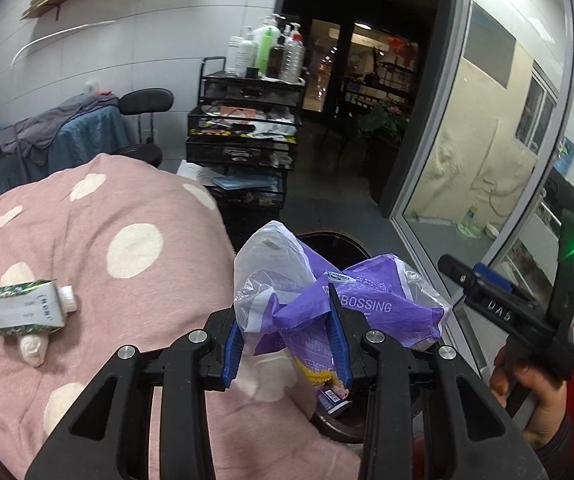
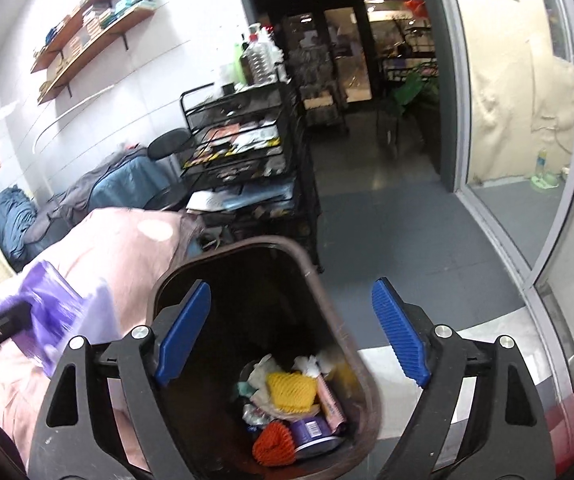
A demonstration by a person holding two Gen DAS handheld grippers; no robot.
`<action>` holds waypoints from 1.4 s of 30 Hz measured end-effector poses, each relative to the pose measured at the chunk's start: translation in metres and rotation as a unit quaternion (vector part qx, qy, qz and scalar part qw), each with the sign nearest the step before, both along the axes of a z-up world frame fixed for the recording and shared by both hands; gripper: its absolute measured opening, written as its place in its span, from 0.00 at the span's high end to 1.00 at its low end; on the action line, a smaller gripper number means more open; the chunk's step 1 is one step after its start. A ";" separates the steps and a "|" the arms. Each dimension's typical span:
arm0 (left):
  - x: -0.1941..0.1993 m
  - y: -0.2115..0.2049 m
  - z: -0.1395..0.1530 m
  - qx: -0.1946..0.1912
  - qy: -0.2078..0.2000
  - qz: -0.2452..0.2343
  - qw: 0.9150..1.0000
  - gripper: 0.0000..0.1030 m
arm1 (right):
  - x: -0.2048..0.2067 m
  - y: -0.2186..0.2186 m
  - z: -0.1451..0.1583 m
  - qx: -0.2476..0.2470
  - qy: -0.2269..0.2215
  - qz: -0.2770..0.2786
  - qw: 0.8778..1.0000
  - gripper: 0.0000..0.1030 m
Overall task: Collect trash
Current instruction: 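Move the purple bag over the bin and open the left tool, then move both tools back over the table toward the milk carton and tissue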
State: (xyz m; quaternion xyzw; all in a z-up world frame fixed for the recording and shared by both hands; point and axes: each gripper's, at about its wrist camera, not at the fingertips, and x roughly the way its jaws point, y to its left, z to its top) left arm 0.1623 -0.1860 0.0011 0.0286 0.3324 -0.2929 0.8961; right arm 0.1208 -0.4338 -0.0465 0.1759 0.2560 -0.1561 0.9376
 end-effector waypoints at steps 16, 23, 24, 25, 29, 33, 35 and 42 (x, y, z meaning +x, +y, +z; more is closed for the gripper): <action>0.016 -0.066 -0.031 0.070 0.020 -0.046 0.996 0.44 | -0.006 -0.019 0.004 0.012 0.001 -0.005 1.000 0.18; 0.010 -0.072 -0.036 0.085 0.016 -0.061 0.994 0.10 | -0.005 -0.020 0.000 0.019 0.006 -0.009 1.000 0.12; 0.009 -0.071 -0.036 0.084 0.018 -0.061 0.994 0.10 | -0.005 -0.019 -0.001 0.019 0.007 -0.008 1.000 0.12; 0.008 -0.070 -0.036 0.083 0.018 -0.062 0.994 0.09 | -0.005 -0.019 -0.001 0.020 0.007 -0.008 1.000 0.12; 0.001 -0.063 -0.028 0.070 0.009 -0.061 0.996 0.07 | -0.005 -0.018 -0.002 0.020 0.006 -0.004 1.000 0.09; -0.007 -0.052 -0.020 0.050 -0.001 -0.055 0.997 0.05 | -0.005 -0.018 -0.004 0.027 0.005 0.003 1.000 0.09; -0.010 -0.044 -0.016 0.035 0.000 -0.050 0.998 0.05 | -0.004 -0.016 -0.004 0.027 0.002 0.008 1.000 0.09; -0.027 -0.001 -0.003 0.002 -0.016 -0.025 1.000 0.05 | 0.002 -0.002 -0.008 0.028 0.001 0.039 0.999 0.08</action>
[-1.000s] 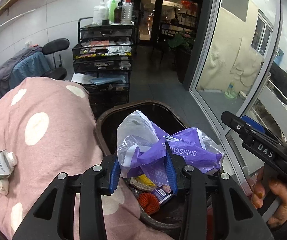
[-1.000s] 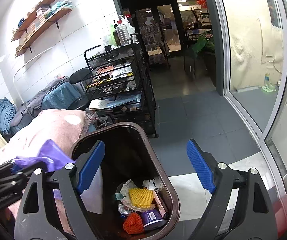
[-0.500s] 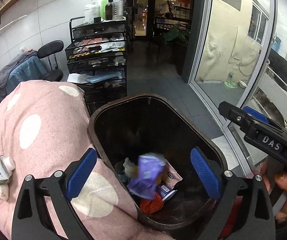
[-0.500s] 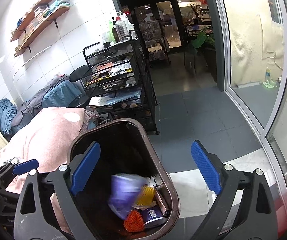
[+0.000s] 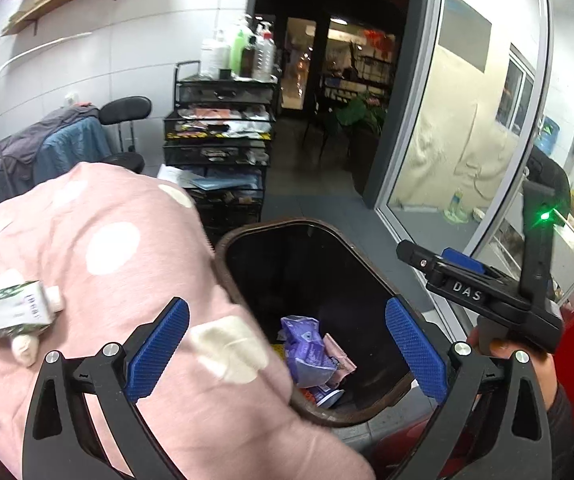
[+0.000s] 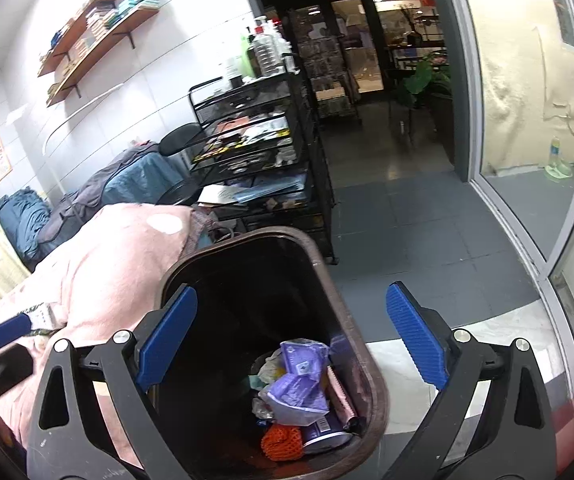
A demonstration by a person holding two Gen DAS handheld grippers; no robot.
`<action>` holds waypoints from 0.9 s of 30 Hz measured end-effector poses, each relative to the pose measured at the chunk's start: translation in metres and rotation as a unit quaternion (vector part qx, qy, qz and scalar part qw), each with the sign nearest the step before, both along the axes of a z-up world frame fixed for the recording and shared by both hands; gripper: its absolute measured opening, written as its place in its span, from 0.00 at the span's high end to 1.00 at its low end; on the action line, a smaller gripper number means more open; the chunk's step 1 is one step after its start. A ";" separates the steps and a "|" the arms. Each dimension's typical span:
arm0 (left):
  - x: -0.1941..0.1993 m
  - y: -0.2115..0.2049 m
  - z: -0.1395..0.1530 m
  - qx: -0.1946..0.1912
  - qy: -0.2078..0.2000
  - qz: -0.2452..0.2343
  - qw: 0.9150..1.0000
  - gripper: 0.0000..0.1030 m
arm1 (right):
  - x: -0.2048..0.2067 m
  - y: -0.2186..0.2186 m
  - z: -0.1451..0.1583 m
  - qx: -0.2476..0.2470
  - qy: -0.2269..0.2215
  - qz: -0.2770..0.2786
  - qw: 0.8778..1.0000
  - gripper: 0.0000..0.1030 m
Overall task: Collect trash
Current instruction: 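Move both tools back over the table toward the milk carton and tissue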
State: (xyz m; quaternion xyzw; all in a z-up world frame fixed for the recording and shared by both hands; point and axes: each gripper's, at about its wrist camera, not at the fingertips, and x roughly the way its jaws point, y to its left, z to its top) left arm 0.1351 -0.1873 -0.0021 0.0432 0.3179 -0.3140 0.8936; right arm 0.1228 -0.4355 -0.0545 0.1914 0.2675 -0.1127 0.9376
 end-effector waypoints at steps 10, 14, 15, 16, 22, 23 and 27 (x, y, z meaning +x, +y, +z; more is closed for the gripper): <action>-0.004 0.073 0.004 -0.043 0.012 0.065 0.997 0.05 | 0.013 0.045 0.003 -0.004 -0.005 0.062 0.998 0.08; 0.000 0.103 0.002 -0.041 0.015 0.100 0.994 0.05 | 0.024 0.076 0.007 -0.007 -0.004 0.104 0.995 0.08; 0.001 0.111 0.001 -0.042 0.016 0.109 0.993 0.05 | 0.026 0.083 0.008 -0.008 -0.004 0.112 0.994 0.08; 0.002 0.117 0.001 -0.042 0.016 0.115 0.992 0.05 | 0.028 0.090 0.009 -0.008 -0.004 0.121 0.993 0.08; 0.004 0.170 -0.003 -0.034 0.012 0.174 0.984 0.05 | 0.053 0.147 0.017 -0.006 0.005 0.211 0.977 0.08; 0.005 0.181 -0.004 -0.036 0.012 0.186 0.982 0.05 | 0.060 0.161 0.018 -0.003 0.011 0.235 0.972 0.08; 0.009 0.223 -0.010 -0.022 0.017 0.242 0.970 0.05 | 0.079 0.199 0.022 0.010 0.026 0.297 0.954 0.08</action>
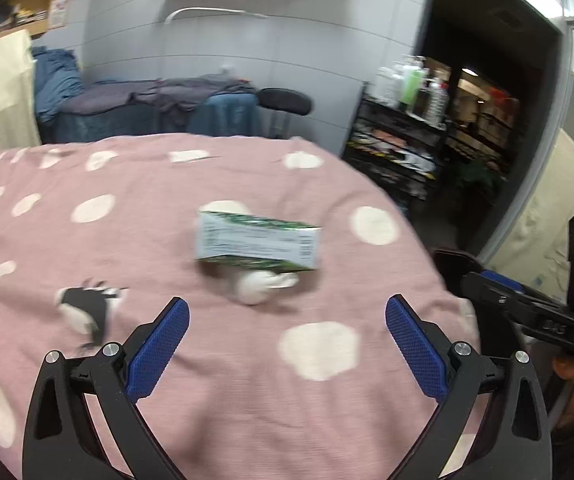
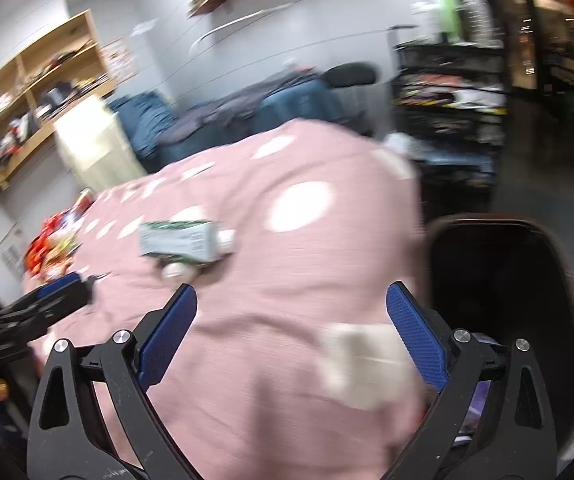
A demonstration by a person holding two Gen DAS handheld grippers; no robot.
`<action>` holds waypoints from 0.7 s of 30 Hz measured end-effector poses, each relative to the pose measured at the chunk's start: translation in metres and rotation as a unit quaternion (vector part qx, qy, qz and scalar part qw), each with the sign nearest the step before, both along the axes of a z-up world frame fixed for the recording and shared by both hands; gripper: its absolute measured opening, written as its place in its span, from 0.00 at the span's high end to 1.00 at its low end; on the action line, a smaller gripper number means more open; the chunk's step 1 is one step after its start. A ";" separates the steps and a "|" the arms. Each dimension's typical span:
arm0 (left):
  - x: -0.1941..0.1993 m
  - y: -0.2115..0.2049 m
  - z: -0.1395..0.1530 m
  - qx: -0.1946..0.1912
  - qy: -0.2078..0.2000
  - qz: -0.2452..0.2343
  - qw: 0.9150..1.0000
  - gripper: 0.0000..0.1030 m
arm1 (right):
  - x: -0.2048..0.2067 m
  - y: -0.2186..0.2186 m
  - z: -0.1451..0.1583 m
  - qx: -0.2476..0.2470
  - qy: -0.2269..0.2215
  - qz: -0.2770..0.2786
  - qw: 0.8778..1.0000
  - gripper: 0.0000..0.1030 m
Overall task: Collect trash
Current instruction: 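Move both tools back over the table toward the milk carton and tissue, then grasp the green-and-white milk carton with the right tool while the left tool grasps the white tissue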
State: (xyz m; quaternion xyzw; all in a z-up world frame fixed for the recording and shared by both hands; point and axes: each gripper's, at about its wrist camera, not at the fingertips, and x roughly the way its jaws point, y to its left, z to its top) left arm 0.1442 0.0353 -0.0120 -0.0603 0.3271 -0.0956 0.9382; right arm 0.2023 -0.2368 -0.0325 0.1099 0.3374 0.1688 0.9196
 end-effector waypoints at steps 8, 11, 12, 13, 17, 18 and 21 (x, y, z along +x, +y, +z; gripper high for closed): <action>0.009 0.056 -0.010 0.022 0.028 0.063 0.997 0.05 | 0.034 0.087 0.000 -0.028 0.030 0.103 0.994 0.08; 0.013 0.070 -0.013 0.018 0.037 0.079 0.996 0.05 | 0.048 0.122 -0.005 -0.045 0.059 0.139 0.988 0.08; 0.014 0.075 -0.014 0.016 0.041 0.084 0.995 0.05 | 0.053 0.129 -0.007 -0.047 0.067 0.146 0.986 0.09; 0.015 0.079 -0.014 0.014 0.044 0.087 0.995 0.05 | 0.057 0.134 -0.009 -0.048 0.070 0.148 0.985 0.10; 0.018 0.085 -0.019 0.005 0.050 0.089 0.995 0.05 | 0.078 0.155 -0.013 -0.068 0.071 0.151 0.984 0.13; 0.019 0.086 -0.021 0.004 0.051 0.089 0.995 0.05 | 0.083 0.161 -0.014 -0.082 0.071 0.153 0.982 0.13; 0.021 0.086 -0.025 0.001 0.055 0.084 0.995 0.05 | 0.090 0.182 -0.012 -0.142 0.040 0.161 0.976 0.13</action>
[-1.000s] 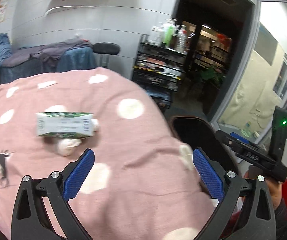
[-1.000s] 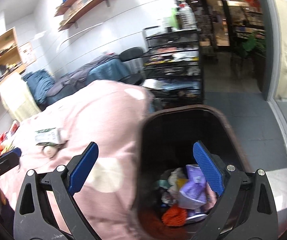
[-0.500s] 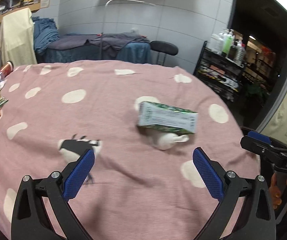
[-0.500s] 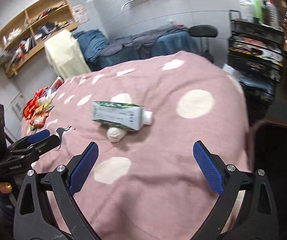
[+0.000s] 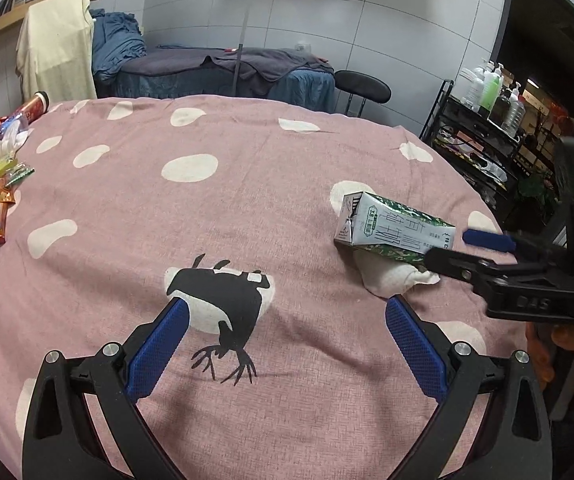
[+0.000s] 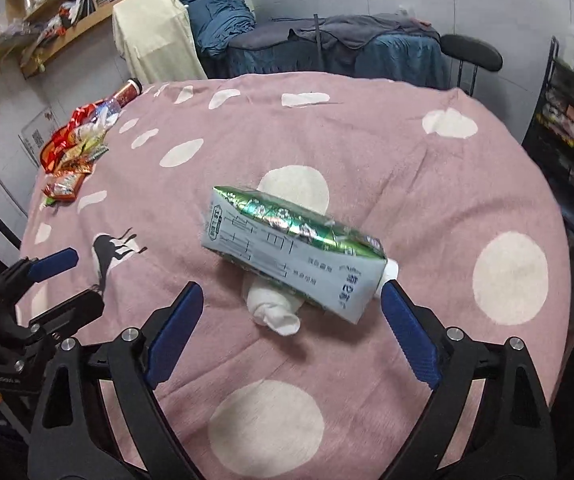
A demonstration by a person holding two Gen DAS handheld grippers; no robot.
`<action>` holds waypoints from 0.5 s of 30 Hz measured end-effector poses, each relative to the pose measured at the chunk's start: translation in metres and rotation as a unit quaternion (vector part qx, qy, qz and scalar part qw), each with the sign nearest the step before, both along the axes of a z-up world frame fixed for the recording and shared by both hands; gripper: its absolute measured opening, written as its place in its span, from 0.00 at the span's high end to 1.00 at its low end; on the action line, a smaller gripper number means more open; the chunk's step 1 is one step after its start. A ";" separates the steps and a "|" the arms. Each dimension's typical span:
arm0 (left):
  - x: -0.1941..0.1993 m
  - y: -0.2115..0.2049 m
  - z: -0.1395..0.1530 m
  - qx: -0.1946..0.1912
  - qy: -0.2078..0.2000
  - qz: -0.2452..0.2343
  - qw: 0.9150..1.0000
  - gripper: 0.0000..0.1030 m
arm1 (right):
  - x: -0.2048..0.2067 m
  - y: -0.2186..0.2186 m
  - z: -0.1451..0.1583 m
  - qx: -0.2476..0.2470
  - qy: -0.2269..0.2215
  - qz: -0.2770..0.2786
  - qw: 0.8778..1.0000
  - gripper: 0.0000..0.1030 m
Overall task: Collect trash
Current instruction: 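Grasp the green-and-white milk carton with the right tool while the left tool grasps the white tissue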
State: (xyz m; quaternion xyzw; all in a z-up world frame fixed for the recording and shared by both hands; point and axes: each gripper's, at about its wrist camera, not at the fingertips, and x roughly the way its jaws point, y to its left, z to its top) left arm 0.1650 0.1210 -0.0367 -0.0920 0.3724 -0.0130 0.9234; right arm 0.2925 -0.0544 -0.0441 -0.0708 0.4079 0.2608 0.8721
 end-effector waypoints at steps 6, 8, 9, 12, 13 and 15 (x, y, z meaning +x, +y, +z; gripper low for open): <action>0.001 -0.004 -0.004 -0.001 0.005 -0.008 1.000 0.05 | 0.010 0.048 -0.005 -0.134 -0.078 0.079 0.985 0.15; 0.001 -0.006 -0.004 0.002 0.005 -0.011 1.000 0.05 | 0.017 0.059 -0.012 -0.156 -0.090 0.093 0.979 0.21; 0.001 -0.006 -0.005 0.003 0.006 -0.012 1.000 0.05 | 0.022 0.063 -0.016 -0.167 -0.093 0.097 0.977 0.21; 0.002 -0.009 -0.005 0.005 0.009 -0.015 1.000 0.05 | 0.038 0.070 -0.025 -0.186 -0.093 0.100 0.973 0.23; 0.002 -0.010 -0.005 0.008 0.010 -0.018 1.000 0.05 | 0.046 0.071 -0.028 -0.191 -0.088 0.096 0.973 0.25; 0.004 -0.013 -0.006 0.012 0.013 -0.024 1.000 0.05 | 0.061 0.067 -0.034 -0.189 -0.072 0.086 0.976 0.32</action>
